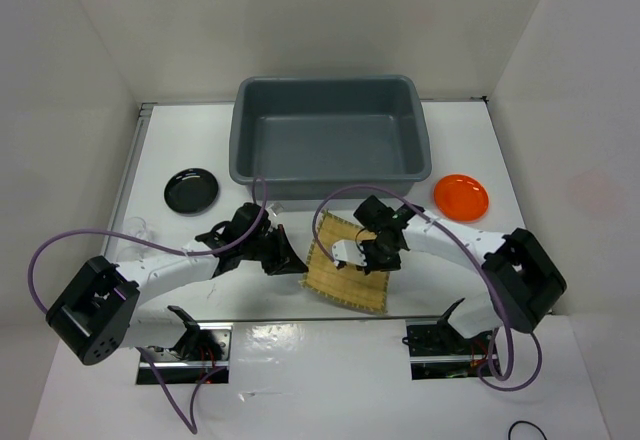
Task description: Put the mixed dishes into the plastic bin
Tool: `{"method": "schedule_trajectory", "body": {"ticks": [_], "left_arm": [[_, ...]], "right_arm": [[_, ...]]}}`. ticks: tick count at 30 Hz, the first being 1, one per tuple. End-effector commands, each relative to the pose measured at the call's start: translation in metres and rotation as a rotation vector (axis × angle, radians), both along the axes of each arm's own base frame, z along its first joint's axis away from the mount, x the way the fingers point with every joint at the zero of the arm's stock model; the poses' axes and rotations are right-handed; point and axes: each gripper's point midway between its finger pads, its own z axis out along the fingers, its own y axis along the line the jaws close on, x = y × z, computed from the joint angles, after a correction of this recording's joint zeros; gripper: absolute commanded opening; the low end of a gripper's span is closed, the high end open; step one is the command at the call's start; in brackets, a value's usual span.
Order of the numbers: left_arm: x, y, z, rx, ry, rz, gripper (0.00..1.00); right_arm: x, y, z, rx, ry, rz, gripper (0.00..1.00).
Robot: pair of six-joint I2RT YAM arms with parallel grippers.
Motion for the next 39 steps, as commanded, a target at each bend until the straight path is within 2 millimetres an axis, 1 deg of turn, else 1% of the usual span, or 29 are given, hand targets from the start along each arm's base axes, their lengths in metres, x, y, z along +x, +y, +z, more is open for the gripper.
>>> {"method": "schedule_trajectory", "body": {"ticks": [1, 2, 3, 4, 6, 7, 8, 9, 14, 15, 16, 18, 20, 22, 23, 24, 26, 27, 28, 29, 31, 32, 33, 34, 35, 36, 37, 38, 39], "left_arm": [[0.009, -0.012, 0.026, -0.068, -0.049, -0.009, 0.00], [0.009, -0.012, 0.029, -0.074, -0.056, -0.009, 0.00], [0.009, -0.012, 0.029, -0.074, -0.056, -0.009, 0.00], [0.009, -0.012, 0.031, -0.079, -0.063, -0.009, 0.00], [0.010, -0.012, 0.031, -0.075, -0.067, -0.003, 0.00], [0.009, -0.011, 0.032, -0.075, -0.067, -0.003, 0.00], [0.009, -0.011, 0.032, -0.075, -0.067, -0.003, 0.00], [0.009, -0.011, 0.032, -0.075, -0.067, -0.003, 0.00], [0.012, -0.017, 0.040, -0.114, -0.097, -0.019, 0.00], [0.014, -0.018, 0.041, -0.120, -0.105, -0.020, 0.04], [0.014, -0.020, 0.039, -0.124, -0.108, -0.033, 0.05], [0.018, -0.025, 0.044, -0.141, -0.118, -0.044, 0.09], [0.018, -0.030, 0.049, -0.164, -0.129, -0.071, 0.19], [0.019, -0.032, 0.046, -0.168, -0.131, -0.087, 0.27], [0.020, -0.033, 0.050, -0.174, -0.139, -0.087, 0.37], [0.021, -0.036, 0.051, -0.188, -0.147, -0.096, 0.43], [0.022, -0.039, 0.052, -0.202, -0.152, -0.108, 0.52], [0.022, -0.041, 0.052, -0.216, -0.155, -0.121, 0.60], [0.023, -0.042, 0.049, -0.214, -0.153, -0.121, 0.62], [0.024, -0.045, 0.055, -0.230, -0.163, -0.131, 0.64], [0.024, -0.046, 0.049, -0.228, -0.150, -0.138, 0.64], [0.028, -0.049, 0.056, -0.242, -0.171, -0.139, 0.64], [0.027, -0.050, 0.054, -0.246, -0.165, -0.147, 0.64], [0.030, -0.053, 0.054, -0.249, -0.170, -0.148, 0.61], [0.028, -0.057, 0.057, -0.272, -0.174, -0.164, 0.60], [0.026, -0.059, 0.058, -0.284, -0.172, -0.180, 0.57], [0.030, -0.062, 0.061, -0.297, -0.177, -0.175, 0.55], [0.026, -0.065, 0.059, -0.302, -0.171, -0.193, 0.51], [0.026, -0.069, 0.065, -0.314, -0.187, -0.204, 0.49]], "right_arm": [[0.000, -0.002, -0.009, -0.031, 0.005, -0.003, 0.00], [-0.002, -0.004, -0.016, -0.047, 0.023, -0.003, 0.00], [-0.001, -0.005, -0.016, -0.054, 0.017, -0.004, 0.00], [0.000, -0.004, -0.020, -0.056, 0.020, -0.004, 0.00], [-0.001, -0.004, -0.025, -0.065, 0.035, -0.026, 0.00], [0.003, -0.003, -0.025, -0.065, 0.019, -0.028, 0.00], [0.001, -0.005, -0.029, -0.077, 0.033, -0.036, 0.00], [0.004, -0.005, -0.032, -0.084, 0.027, -0.038, 0.00], [0.008, -0.001, -0.036, -0.089, 0.033, -0.047, 0.00], [0.010, 0.001, -0.036, -0.089, 0.033, -0.047, 0.00], [0.013, 0.003, -0.034, -0.083, 0.026, -0.047, 0.00], [0.015, 0.005, -0.034, -0.084, 0.027, -0.047, 0.00], [0.017, 0.007, -0.034, -0.075, 0.018, -0.047, 0.00], [0.017, 0.005, -0.037, -0.089, 0.020, -0.048, 0.00], [0.017, 0.005, -0.037, -0.089, 0.020, -0.048, 0.00], [0.017, 0.005, -0.037, -0.089, 0.020, -0.048, 0.00], [0.017, 0.005, -0.037, -0.089, 0.020, -0.048, 0.00], [0.017, 0.005, -0.037, -0.089, 0.020, -0.048, 0.00], [0.017, 0.005, -0.037, -0.089, 0.020, -0.048, 0.00], [0.017, 0.005, -0.037, -0.089, 0.020, -0.048, 0.00], [0.017, 0.005, -0.037, -0.089, 0.020, -0.048, 0.00], [0.017, 0.005, -0.037, -0.089, 0.020, -0.048, 0.00], [0.016, 0.006, -0.037, -0.083, 0.026, -0.047, 0.00], [0.016, 0.006, -0.037, -0.083, 0.028, -0.056, 0.00], [0.016, 0.006, -0.037, -0.083, 0.028, -0.056, 0.00], [0.017, 0.010, -0.035, -0.067, 0.031, -0.065, 0.00], [0.015, 0.012, -0.035, -0.057, 0.040, -0.063, 0.00], [0.015, 0.012, -0.035, -0.056, 0.040, -0.063, 0.00], [0.012, 0.013, -0.035, -0.053, 0.058, -0.070, 0.00]]}}
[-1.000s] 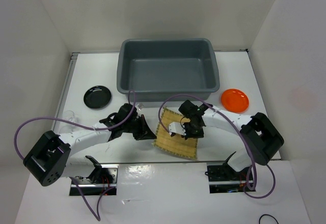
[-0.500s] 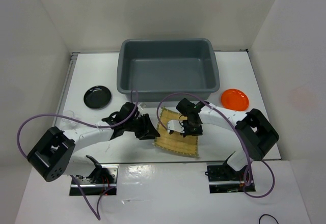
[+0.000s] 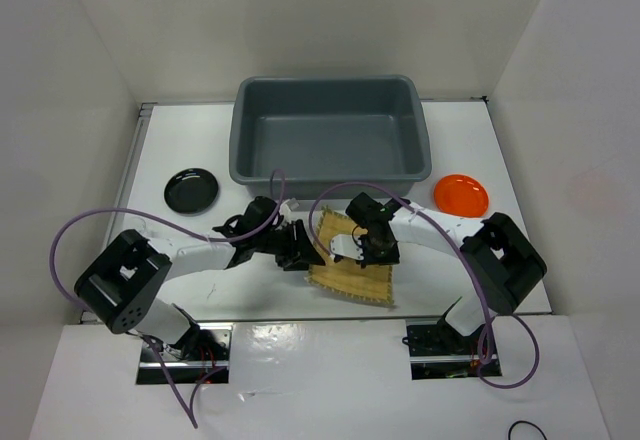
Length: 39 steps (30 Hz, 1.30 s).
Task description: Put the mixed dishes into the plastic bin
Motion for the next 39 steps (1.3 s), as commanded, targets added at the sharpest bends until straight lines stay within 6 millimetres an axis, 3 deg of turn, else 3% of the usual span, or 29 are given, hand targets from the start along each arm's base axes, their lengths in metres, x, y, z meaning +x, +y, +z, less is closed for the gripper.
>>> {"method": "schedule_trajectory", "body": {"ticks": [1, 3, 10, 11, 16, 19, 21, 24, 26, 27, 28, 29, 31, 32, 33, 35, 36, 39], "left_arm": [[0.015, -0.039, 0.069, -0.230, -0.196, -0.100, 0.47], [0.014, -0.043, 0.075, -0.253, -0.197, -0.098, 0.41], [0.016, -0.049, 0.098, -0.321, -0.257, -0.116, 0.41], [0.014, -0.053, 0.098, -0.325, -0.253, -0.133, 0.38], [0.012, -0.053, 0.082, -0.295, -0.179, -0.129, 0.00], [0.010, -0.050, 0.075, -0.243, -0.164, -0.121, 0.00], [0.010, -0.048, 0.085, -0.227, -0.178, -0.120, 0.00], [0.005, -0.046, 0.099, -0.217, -0.184, -0.144, 0.00], [0.002, -0.046, 0.123, -0.248, -0.222, -0.167, 0.00], [-0.002, -0.044, 0.127, -0.245, -0.215, -0.182, 0.00], [-0.003, -0.043, 0.135, -0.250, -0.222, -0.183, 0.00], [-0.008, -0.041, 0.155, -0.271, -0.239, -0.195, 0.00], [-0.011, -0.037, 0.182, -0.306, -0.276, -0.204, 0.00], [-0.014, -0.036, 0.198, -0.319, -0.285, -0.213, 0.00], [-0.015, -0.035, 0.209, -0.332, -0.305, -0.214, 0.00], [-0.010, -0.027, 0.236, -0.371, -0.366, -0.200, 0.00], [-0.009, -0.024, 0.255, -0.399, -0.385, -0.192, 0.00], [0.009, -0.014, 0.285, -0.439, -0.423, -0.152, 0.00]], "right_arm": [[-0.008, 0.028, -0.020, 0.123, 0.073, 0.008, 0.00], [-0.008, 0.029, -0.018, 0.129, 0.066, 0.009, 0.00], [-0.011, 0.028, -0.020, 0.130, 0.079, 0.009, 0.00], [-0.011, 0.028, -0.020, 0.130, 0.079, 0.009, 0.00], [-0.008, 0.034, -0.013, 0.157, 0.067, -0.017, 0.00], [-0.002, 0.043, 0.003, 0.205, 0.037, -0.040, 0.00], [0.006, 0.046, 0.017, 0.223, 0.011, -0.085, 0.00], [0.016, 0.049, 0.052, 0.315, -0.024, -0.152, 0.00], [0.027, 0.043, 0.087, 0.412, -0.077, -0.232, 0.00], [0.032, 0.046, 0.109, 0.481, -0.098, -0.253, 0.00], [0.041, 0.037, 0.127, 0.535, -0.138, -0.323, 0.00], [0.041, 0.030, 0.163, 0.618, -0.236, -0.339, 0.00], [0.039, 0.024, 0.209, 0.749, -0.370, -0.398, 0.01], [0.023, 0.011, 0.237, 0.840, -0.489, -0.414, 0.04], [0.030, -0.006, 0.261, 0.890, -0.642, -0.498, 0.25], [0.011, -0.037, 0.287, 1.019, -0.811, -0.637, 0.56], [0.012, -0.061, 0.290, 0.994, -0.914, -0.731, 0.77], [0.011, -0.105, 0.287, 0.963, -1.100, -0.921, 0.83]]}}
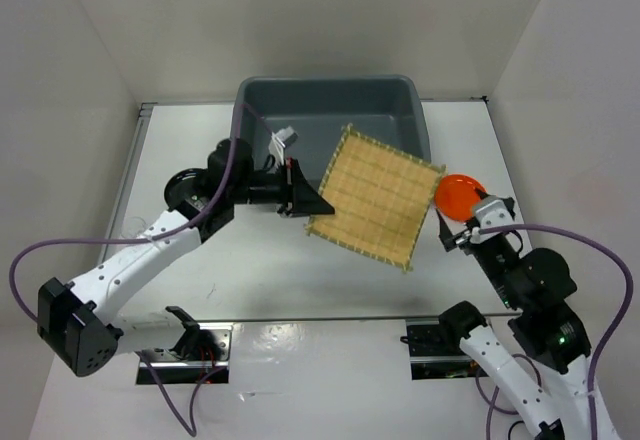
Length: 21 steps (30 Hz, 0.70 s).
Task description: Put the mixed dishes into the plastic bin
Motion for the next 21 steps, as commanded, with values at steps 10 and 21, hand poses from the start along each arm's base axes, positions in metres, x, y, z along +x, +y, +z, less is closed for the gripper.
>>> {"method": "schedule_trajectory", "body": {"ticks": [10, 21], "left_arm": [[0.159, -0.005, 0.089, -0.134, -0.131, 0.122, 0.00], [0.293, -0.015, -0.011, -0.034, 0.024, 0.255, 0.00]], "right_arm": [[0.032, -0.090, -0.073, 0.144, 0.031, -0.602, 0.97], [0.021, -0.115, -0.080, 0.158, -0.011, -0.705, 0.98]]}}
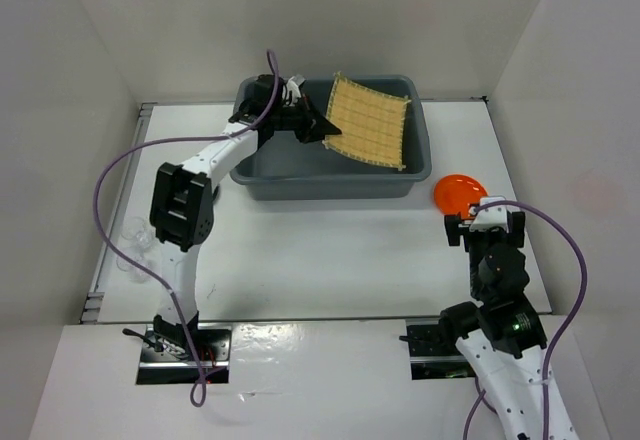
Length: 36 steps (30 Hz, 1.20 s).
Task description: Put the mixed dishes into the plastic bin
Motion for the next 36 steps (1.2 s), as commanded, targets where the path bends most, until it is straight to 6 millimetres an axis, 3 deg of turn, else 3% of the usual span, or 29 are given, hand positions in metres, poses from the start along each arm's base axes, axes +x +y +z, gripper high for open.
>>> {"method": "schedule_trajectory", "body": {"ticks": [1, 3, 4, 5, 8, 9, 11, 13, 14, 16, 17, 18, 21, 23, 26, 30, 31, 36], "left_arm": [[0.027, -0.005, 0.037, -0.086, -0.102, 0.009, 0.00], [0.038, -0.009, 0.041, -0.096, -0.109, 0.011, 0.00], [0.047, -0.015, 0.017, -0.057, -0.095, 0.012, 0.00], [0.049, -0.016, 0.008, -0.034, -0.059, 0.009, 0.00], [0.057, -0.032, -0.008, -0.012, -0.030, -0.005, 0.00], [0.064, -0.033, -0.025, 0.004, -0.004, 0.006, 0.00], [0.070, -0.037, -0.026, 0.034, 0.011, 0.042, 0.00], [0.073, -0.041, -0.048, 0.074, 0.056, 0.052, 0.00], [0.078, -0.042, -0.032, 0.064, 0.023, 0.061, 0.00], [0.073, -0.051, -0.060, 0.110, 0.094, 0.046, 0.00], [0.086, -0.052, -0.048, 0.101, 0.019, 0.075, 0.00], [0.084, -0.056, -0.040, 0.090, -0.006, 0.086, 0.00], [0.077, -0.066, -0.085, 0.104, 0.133, 0.069, 0.00], [0.071, -0.069, -0.065, 0.094, 0.104, 0.067, 0.00], [0.071, -0.064, -0.082, 0.140, 0.138, 0.085, 0.02], [0.067, -0.055, -0.099, 0.219, 0.164, 0.102, 0.20], [0.068, -0.054, -0.100, 0.228, 0.153, 0.105, 0.32], [0.059, -0.051, -0.108, 0.254, 0.192, 0.089, 0.72]], "right_arm": [[-0.001, -0.009, 0.015, 0.039, -0.086, -0.054, 0.98], [0.000, -0.008, 0.015, 0.031, -0.084, -0.040, 0.98], [-0.001, -0.010, 0.015, 0.030, -0.084, -0.054, 0.98], [-0.002, -0.013, 0.015, 0.030, -0.084, -0.065, 0.98], [-0.003, -0.015, 0.017, 0.031, -0.093, -0.076, 0.98], [-0.003, -0.015, 0.017, 0.031, -0.093, -0.076, 0.98], [-0.003, -0.014, 0.017, 0.032, -0.093, -0.067, 0.98], [-0.003, -0.014, 0.017, 0.023, -0.091, -0.066, 0.98], [-0.003, -0.014, 0.017, 0.023, -0.091, -0.066, 0.98], [-0.004, -0.014, 0.018, 0.025, -0.100, -0.066, 0.98], [-0.004, -0.014, 0.018, 0.025, -0.100, -0.066, 0.98], [-0.004, -0.014, 0.018, 0.025, -0.100, -0.066, 0.98], [-0.003, -0.014, 0.014, 0.023, -0.091, -0.066, 0.98], [-0.003, -0.014, 0.014, 0.023, -0.091, -0.066, 0.98], [-0.003, -0.014, 0.014, 0.023, -0.091, -0.066, 0.98], [-0.003, -0.012, 0.014, 0.023, -0.091, -0.057, 0.98], [-0.003, -0.012, 0.014, 0.023, -0.091, -0.057, 0.98], [-0.003, -0.012, 0.014, 0.023, -0.091, -0.057, 0.98]]}}
